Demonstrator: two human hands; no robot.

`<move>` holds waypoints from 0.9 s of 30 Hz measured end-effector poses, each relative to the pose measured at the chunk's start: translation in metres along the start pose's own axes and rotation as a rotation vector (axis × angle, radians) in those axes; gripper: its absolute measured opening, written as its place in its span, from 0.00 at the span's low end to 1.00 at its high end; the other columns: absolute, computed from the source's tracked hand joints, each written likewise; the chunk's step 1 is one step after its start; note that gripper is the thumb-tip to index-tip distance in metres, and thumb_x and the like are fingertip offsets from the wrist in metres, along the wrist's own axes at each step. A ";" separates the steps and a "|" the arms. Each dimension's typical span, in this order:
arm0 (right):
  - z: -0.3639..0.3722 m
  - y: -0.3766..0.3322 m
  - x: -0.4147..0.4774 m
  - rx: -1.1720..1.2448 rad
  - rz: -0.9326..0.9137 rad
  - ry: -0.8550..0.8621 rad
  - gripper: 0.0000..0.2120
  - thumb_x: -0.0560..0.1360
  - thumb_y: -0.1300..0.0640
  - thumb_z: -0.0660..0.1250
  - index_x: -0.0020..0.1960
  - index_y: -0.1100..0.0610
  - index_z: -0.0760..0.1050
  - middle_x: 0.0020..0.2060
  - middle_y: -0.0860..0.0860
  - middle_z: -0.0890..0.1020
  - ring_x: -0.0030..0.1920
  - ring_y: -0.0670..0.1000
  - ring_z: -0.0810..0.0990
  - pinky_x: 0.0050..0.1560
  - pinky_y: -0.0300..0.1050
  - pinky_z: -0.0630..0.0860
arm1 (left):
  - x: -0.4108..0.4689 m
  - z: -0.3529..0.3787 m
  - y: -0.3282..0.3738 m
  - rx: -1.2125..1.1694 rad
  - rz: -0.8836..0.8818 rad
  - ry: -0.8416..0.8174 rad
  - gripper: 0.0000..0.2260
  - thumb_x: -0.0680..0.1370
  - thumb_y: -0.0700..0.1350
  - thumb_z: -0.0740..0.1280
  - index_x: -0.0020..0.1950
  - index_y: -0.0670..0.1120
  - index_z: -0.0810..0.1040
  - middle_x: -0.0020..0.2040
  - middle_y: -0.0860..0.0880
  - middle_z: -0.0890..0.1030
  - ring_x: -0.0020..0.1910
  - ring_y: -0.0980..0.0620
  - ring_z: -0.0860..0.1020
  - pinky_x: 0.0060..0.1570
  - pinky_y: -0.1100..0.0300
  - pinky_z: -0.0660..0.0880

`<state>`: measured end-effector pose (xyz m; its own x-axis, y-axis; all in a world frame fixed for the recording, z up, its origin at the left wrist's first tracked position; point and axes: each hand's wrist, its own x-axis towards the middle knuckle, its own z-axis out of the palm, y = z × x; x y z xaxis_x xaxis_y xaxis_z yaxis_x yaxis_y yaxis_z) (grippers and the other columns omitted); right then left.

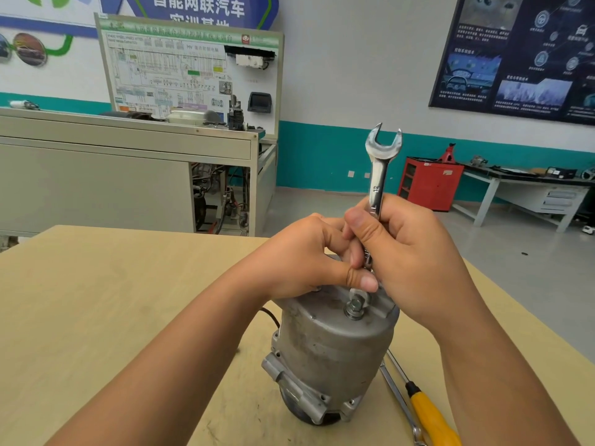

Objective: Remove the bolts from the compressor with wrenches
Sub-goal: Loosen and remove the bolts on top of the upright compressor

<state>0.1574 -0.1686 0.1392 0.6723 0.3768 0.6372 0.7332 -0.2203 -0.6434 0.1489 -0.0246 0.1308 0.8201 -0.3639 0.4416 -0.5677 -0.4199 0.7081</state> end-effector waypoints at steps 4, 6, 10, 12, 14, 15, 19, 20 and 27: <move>0.003 0.001 -0.001 -0.015 0.018 0.024 0.13 0.78 0.51 0.61 0.36 0.51 0.73 0.26 0.49 0.78 0.30 0.47 0.77 0.38 0.50 0.76 | -0.001 0.001 0.000 -0.011 -0.008 -0.026 0.11 0.68 0.37 0.75 0.36 0.29 0.79 0.38 0.48 0.77 0.41 0.62 0.73 0.44 0.77 0.68; 0.004 0.001 -0.001 -0.017 0.023 0.028 0.13 0.78 0.50 0.60 0.36 0.51 0.72 0.26 0.48 0.78 0.30 0.46 0.77 0.38 0.50 0.76 | -0.002 0.001 0.000 -0.010 -0.018 -0.017 0.11 0.68 0.37 0.75 0.36 0.30 0.79 0.38 0.49 0.76 0.41 0.62 0.72 0.44 0.77 0.68; 0.003 -0.002 -0.002 0.019 0.039 -0.015 0.16 0.72 0.41 0.57 0.36 0.52 0.73 0.26 0.50 0.78 0.28 0.45 0.76 0.35 0.45 0.74 | -0.003 0.002 0.001 -0.014 -0.039 -0.024 0.09 0.67 0.37 0.75 0.31 0.37 0.77 0.35 0.56 0.77 0.41 0.65 0.74 0.44 0.77 0.68; 0.000 -0.003 -0.002 0.080 0.054 -0.082 0.17 0.70 0.41 0.57 0.38 0.53 0.75 0.26 0.51 0.78 0.24 0.43 0.73 0.29 0.36 0.69 | -0.004 0.001 0.002 -0.032 -0.035 -0.056 0.12 0.68 0.36 0.75 0.29 0.46 0.75 0.34 0.62 0.78 0.42 0.69 0.75 0.43 0.79 0.68; -0.005 -0.004 -0.002 0.165 0.062 -0.171 0.16 0.71 0.43 0.59 0.39 0.54 0.76 0.26 0.51 0.78 0.21 0.42 0.69 0.25 0.32 0.66 | -0.006 -0.001 0.004 -0.036 -0.026 -0.096 0.13 0.69 0.34 0.73 0.29 0.47 0.75 0.36 0.67 0.79 0.43 0.72 0.76 0.44 0.80 0.67; -0.007 -0.004 -0.003 0.203 0.061 -0.214 0.14 0.71 0.45 0.59 0.39 0.54 0.77 0.26 0.51 0.78 0.20 0.42 0.68 0.24 0.32 0.66 | -0.006 -0.002 0.005 -0.031 -0.019 -0.121 0.11 0.69 0.33 0.73 0.30 0.44 0.76 0.37 0.68 0.79 0.44 0.72 0.76 0.45 0.80 0.67; -0.015 -0.001 -0.006 0.310 0.051 -0.315 0.15 0.72 0.44 0.61 0.37 0.54 0.76 0.25 0.49 0.77 0.24 0.45 0.71 0.27 0.33 0.69 | -0.006 -0.005 0.009 0.010 -0.003 -0.137 0.14 0.69 0.35 0.74 0.33 0.55 0.80 0.38 0.60 0.79 0.45 0.67 0.75 0.49 0.77 0.66; -0.015 -0.001 -0.008 0.313 0.041 -0.323 0.17 0.72 0.41 0.60 0.36 0.53 0.76 0.25 0.48 0.76 0.25 0.44 0.71 0.29 0.33 0.70 | -0.006 -0.005 0.009 0.017 0.017 -0.124 0.17 0.69 0.36 0.74 0.34 0.59 0.79 0.39 0.57 0.80 0.46 0.66 0.75 0.51 0.76 0.66; -0.016 0.011 -0.022 0.386 0.012 -0.086 0.12 0.74 0.45 0.60 0.42 0.52 0.77 0.31 0.49 0.78 0.25 0.44 0.71 0.28 0.36 0.72 | 0.001 0.000 0.005 0.218 -0.036 -0.051 0.04 0.65 0.51 0.76 0.36 0.54 0.83 0.41 0.64 0.76 0.53 0.60 0.68 0.57 0.59 0.66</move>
<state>0.1523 -0.1936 0.1247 0.6576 0.4537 0.6014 0.6220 0.1235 -0.7732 0.1470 -0.0278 0.1350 0.8387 -0.3843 0.3860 -0.5446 -0.6016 0.5844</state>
